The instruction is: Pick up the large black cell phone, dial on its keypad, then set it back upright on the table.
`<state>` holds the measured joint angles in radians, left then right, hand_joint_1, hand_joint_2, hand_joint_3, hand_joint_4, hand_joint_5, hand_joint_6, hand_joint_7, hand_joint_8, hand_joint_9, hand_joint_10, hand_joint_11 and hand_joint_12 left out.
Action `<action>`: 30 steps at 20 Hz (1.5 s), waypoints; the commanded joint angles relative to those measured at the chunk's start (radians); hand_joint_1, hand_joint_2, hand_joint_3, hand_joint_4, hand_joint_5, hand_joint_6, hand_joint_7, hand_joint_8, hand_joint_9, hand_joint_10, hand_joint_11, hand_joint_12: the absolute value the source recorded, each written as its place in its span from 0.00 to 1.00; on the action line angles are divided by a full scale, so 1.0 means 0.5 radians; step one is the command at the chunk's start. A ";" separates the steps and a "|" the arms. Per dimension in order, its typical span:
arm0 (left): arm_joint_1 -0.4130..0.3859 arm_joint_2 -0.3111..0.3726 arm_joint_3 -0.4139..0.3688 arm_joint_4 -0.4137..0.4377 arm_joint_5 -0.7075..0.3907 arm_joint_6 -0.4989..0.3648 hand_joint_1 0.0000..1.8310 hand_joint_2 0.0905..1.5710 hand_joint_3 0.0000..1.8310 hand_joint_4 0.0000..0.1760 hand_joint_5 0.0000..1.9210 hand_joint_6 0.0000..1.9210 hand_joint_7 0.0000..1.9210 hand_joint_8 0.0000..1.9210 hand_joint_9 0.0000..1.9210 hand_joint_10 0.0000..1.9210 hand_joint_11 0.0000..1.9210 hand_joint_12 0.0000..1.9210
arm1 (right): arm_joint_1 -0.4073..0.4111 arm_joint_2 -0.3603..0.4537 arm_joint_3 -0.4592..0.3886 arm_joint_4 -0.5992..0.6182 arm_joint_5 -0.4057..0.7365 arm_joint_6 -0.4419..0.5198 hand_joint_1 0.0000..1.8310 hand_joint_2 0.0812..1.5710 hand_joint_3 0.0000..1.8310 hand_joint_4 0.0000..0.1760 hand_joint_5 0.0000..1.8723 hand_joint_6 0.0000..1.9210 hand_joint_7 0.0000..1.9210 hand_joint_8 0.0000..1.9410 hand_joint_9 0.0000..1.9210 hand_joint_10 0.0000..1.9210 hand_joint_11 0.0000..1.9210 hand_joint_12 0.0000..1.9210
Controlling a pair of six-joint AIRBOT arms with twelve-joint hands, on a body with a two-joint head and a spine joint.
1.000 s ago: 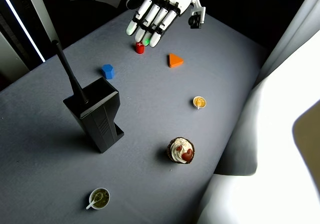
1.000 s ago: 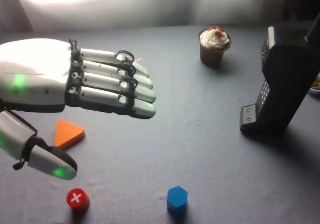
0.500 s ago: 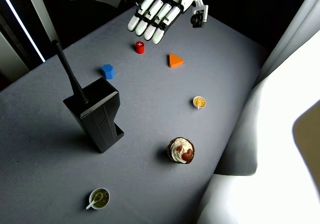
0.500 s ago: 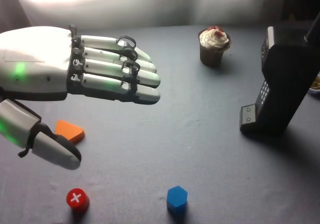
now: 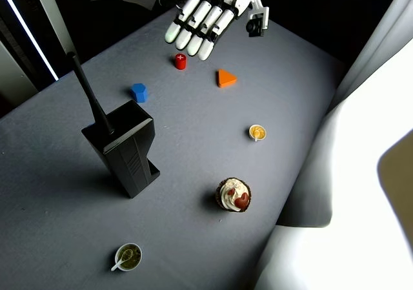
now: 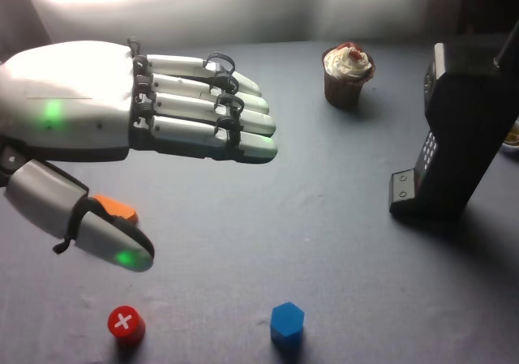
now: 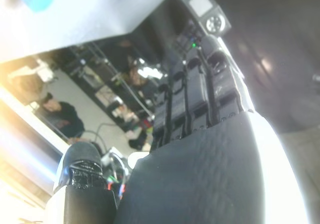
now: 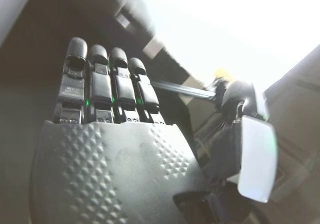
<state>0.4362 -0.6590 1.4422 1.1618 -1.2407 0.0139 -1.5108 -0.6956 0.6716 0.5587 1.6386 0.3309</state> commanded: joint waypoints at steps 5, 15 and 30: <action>-0.036 0.009 -0.042 -0.243 -0.032 0.008 0.00 0.70 0.00 0.00 0.08 0.00 0.08 0.00 0.07 0.00 0.00 0.23 | 0.102 -0.071 0.157 0.102 0.188 0.020 0.31 0.58 0.00 0.00 0.03 0.00 0.03 0.00 0.04 0.00 0.00 0.22; -0.053 0.002 0.037 -0.245 -0.061 0.012 0.00 0.69 0.00 0.00 0.07 0.00 0.07 0.00 0.07 0.00 0.00 0.21 | 0.554 -0.286 0.573 -0.136 -0.143 -0.085 0.37 0.59 0.00 0.00 0.00 0.00 0.00 0.00 0.02 0.00 0.00 0.20; -0.069 0.007 0.047 -0.245 -0.094 0.000 0.00 0.70 0.00 0.00 0.08 0.00 0.07 0.00 0.07 0.00 0.00 0.22 | 1.008 -0.485 0.782 -0.288 -0.437 -0.232 0.42 0.58 0.00 0.00 0.00 0.00 0.00 0.00 0.00 0.00 0.00 0.13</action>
<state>0.4278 -0.6590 1.4628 1.1336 -1.2148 0.0177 -1.0119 -0.9440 1.0580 0.4129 1.3041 0.2070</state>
